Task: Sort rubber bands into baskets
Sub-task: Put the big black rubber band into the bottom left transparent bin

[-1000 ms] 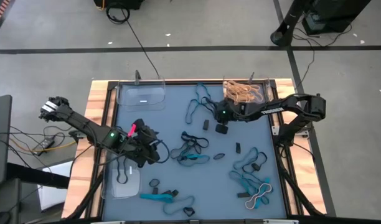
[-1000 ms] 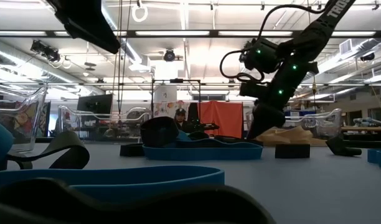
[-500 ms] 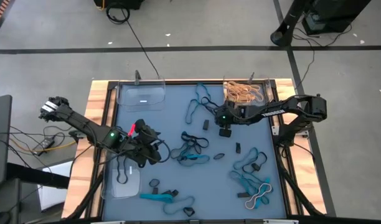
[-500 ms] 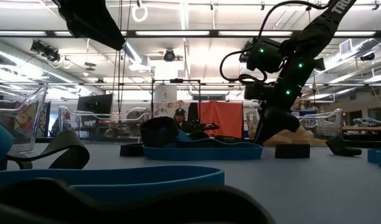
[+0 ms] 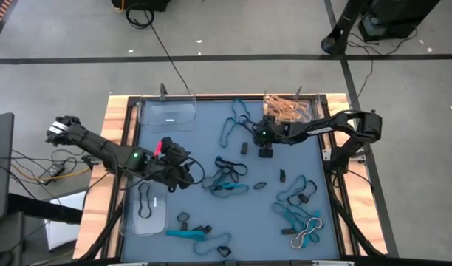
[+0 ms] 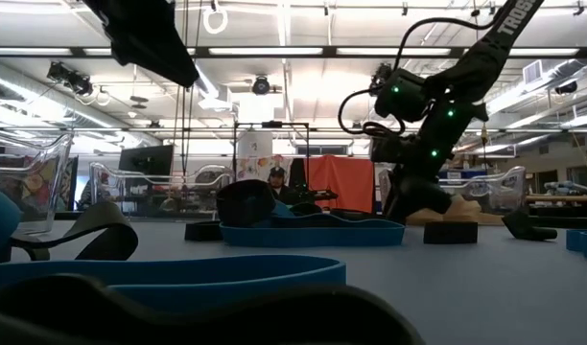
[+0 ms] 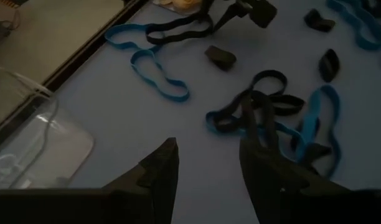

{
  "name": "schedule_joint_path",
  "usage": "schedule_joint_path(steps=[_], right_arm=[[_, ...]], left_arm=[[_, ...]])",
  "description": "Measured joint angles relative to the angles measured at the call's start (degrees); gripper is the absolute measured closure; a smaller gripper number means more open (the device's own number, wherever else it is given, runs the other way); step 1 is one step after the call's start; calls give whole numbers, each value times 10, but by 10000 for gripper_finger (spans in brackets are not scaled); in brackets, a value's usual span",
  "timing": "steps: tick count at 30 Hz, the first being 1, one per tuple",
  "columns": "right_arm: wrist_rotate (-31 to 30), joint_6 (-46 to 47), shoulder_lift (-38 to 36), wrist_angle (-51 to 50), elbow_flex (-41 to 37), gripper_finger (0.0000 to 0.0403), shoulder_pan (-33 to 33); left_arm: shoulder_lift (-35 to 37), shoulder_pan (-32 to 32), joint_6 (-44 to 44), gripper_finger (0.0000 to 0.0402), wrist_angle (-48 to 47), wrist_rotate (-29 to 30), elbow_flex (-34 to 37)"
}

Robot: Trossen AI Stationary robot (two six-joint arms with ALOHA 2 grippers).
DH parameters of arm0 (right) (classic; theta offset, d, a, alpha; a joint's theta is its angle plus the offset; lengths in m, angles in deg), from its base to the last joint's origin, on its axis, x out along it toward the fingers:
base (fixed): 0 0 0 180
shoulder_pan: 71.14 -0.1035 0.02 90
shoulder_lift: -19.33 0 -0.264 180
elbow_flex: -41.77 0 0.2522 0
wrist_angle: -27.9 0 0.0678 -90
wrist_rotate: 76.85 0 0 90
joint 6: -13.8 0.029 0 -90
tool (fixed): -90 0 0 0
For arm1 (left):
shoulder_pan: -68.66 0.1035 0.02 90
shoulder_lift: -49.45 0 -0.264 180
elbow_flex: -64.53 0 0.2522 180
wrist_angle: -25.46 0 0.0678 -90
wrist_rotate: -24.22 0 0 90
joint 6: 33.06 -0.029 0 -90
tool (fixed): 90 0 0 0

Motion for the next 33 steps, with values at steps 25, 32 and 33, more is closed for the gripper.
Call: schedule_joint_path(steps=[25,32,33], right_arm=[[-45,47,-128,-152,-2,398,-91],[23,119,-236,-129,-2,400,-120],[29,133,-248,-120,-2,400,-128]], left_arm=[[0,22,-1,229,10,-6,1],[-21,28,-76,229,112,-2,1],[-30,32,-97,229,142,-2,1]])
